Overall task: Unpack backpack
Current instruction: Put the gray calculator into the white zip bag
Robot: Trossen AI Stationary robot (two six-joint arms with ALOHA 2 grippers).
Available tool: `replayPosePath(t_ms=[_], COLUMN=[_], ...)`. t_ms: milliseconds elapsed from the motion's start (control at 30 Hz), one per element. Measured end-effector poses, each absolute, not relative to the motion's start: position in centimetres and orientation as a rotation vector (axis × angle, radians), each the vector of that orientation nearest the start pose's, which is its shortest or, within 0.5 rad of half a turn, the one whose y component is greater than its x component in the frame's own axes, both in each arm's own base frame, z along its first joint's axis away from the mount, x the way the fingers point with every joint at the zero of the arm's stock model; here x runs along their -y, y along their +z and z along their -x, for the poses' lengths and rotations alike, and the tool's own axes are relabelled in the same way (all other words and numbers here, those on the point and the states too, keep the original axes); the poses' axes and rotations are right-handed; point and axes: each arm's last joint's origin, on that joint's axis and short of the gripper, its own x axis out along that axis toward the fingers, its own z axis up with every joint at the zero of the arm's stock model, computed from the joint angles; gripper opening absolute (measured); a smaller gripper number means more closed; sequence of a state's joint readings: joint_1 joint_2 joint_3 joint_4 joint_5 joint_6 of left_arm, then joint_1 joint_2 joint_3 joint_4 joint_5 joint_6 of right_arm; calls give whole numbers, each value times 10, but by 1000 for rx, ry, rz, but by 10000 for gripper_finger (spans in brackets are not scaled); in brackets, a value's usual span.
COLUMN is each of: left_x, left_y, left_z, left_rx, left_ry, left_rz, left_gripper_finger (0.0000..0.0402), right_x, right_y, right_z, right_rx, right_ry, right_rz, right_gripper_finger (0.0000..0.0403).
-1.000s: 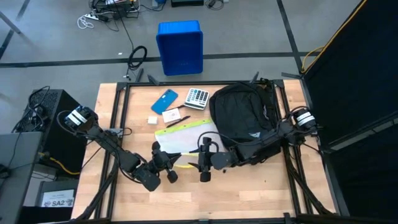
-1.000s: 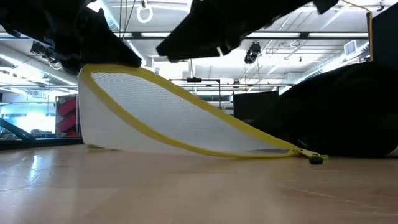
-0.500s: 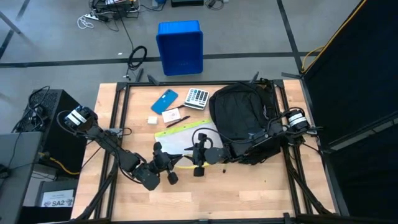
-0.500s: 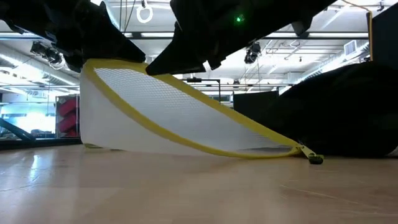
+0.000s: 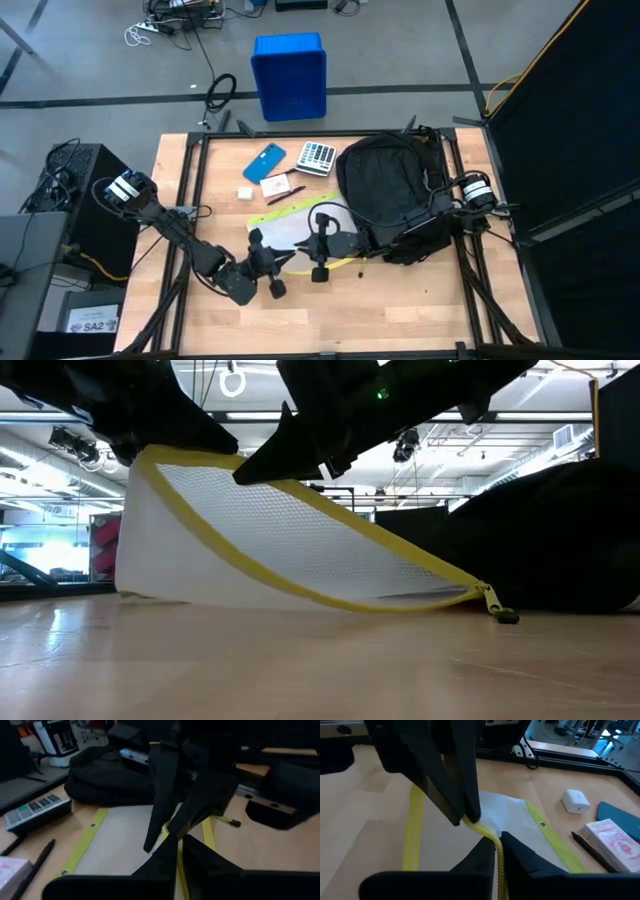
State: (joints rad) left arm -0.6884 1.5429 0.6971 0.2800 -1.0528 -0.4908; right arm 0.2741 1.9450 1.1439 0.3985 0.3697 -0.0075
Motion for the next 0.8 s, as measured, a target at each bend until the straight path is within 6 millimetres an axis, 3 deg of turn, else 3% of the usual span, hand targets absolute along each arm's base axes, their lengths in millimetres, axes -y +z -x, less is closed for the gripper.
replayPosePath(t_ms=[233,467,800], left_x=[175,184,201], left_y=[182,186,205], left_z=[-234,-224,-197], left_rx=[-283,-246,-200], left_ry=[350,387,292], left_rz=[-85,-168,-152], left_gripper_finger=[52,106,138], right_x=[-102,-102,-103], right_y=[177,177,177], right_z=[-404,-404,-404], right_rx=[-390,-392,-394], right_ry=[-100,-99,-98], right_rz=[126,125,124], right_gripper_finger=[0,0,0])
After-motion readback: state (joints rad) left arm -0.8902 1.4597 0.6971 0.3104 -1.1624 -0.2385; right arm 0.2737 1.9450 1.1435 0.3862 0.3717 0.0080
